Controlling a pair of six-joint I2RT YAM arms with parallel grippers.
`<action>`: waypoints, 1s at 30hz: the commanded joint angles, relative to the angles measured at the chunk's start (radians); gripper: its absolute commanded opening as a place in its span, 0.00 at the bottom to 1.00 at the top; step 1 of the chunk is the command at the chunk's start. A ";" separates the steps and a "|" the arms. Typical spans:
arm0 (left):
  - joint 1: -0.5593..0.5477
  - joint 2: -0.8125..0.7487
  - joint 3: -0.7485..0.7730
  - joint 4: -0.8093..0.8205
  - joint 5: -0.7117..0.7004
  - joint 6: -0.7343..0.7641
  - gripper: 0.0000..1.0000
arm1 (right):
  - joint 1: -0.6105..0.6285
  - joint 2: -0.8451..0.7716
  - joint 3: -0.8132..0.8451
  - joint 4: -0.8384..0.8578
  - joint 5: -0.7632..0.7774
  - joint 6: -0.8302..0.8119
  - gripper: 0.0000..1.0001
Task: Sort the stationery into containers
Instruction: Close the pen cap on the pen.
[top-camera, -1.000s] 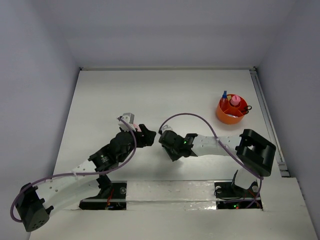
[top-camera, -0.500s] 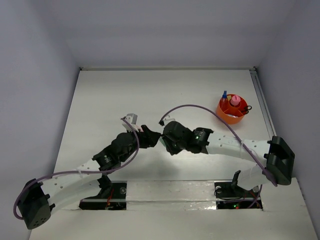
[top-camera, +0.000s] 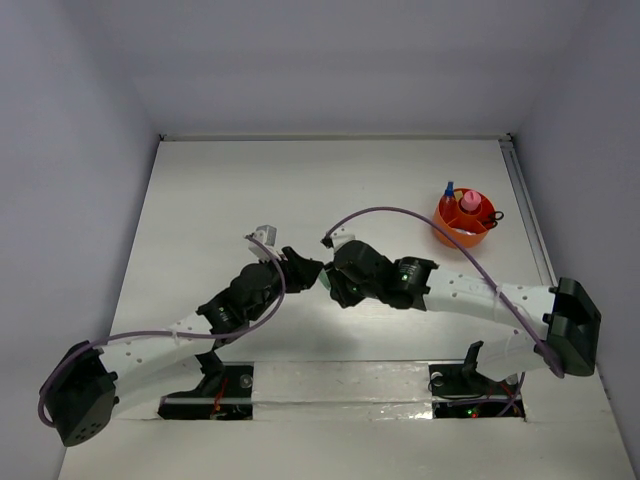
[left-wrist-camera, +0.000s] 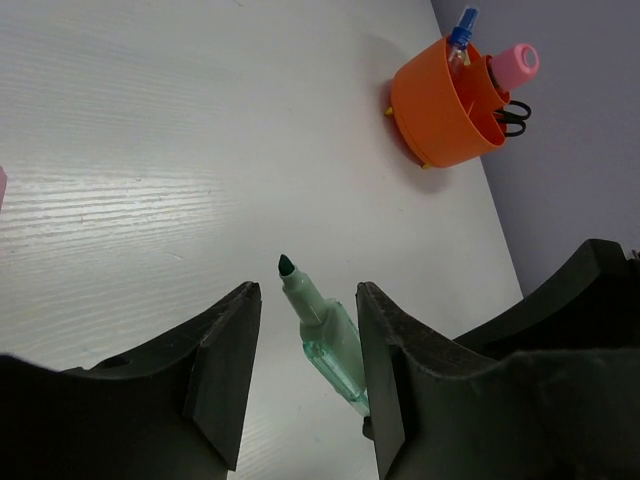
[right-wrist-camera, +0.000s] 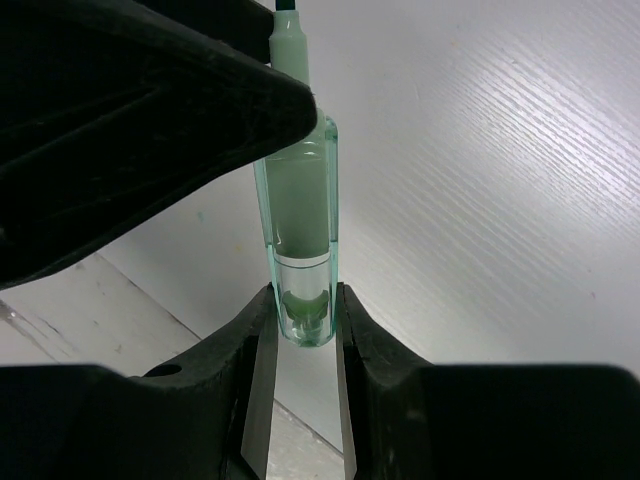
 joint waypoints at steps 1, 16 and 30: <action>0.007 0.022 0.011 0.114 -0.009 -0.003 0.39 | 0.006 -0.034 -0.020 0.079 -0.015 0.008 0.00; 0.007 0.097 0.046 0.137 -0.036 0.023 0.00 | 0.006 -0.073 -0.051 0.090 -0.034 0.025 0.00; 0.007 0.028 0.146 -0.028 -0.129 0.286 0.34 | 0.006 -0.061 0.128 -0.223 -0.189 -0.021 0.00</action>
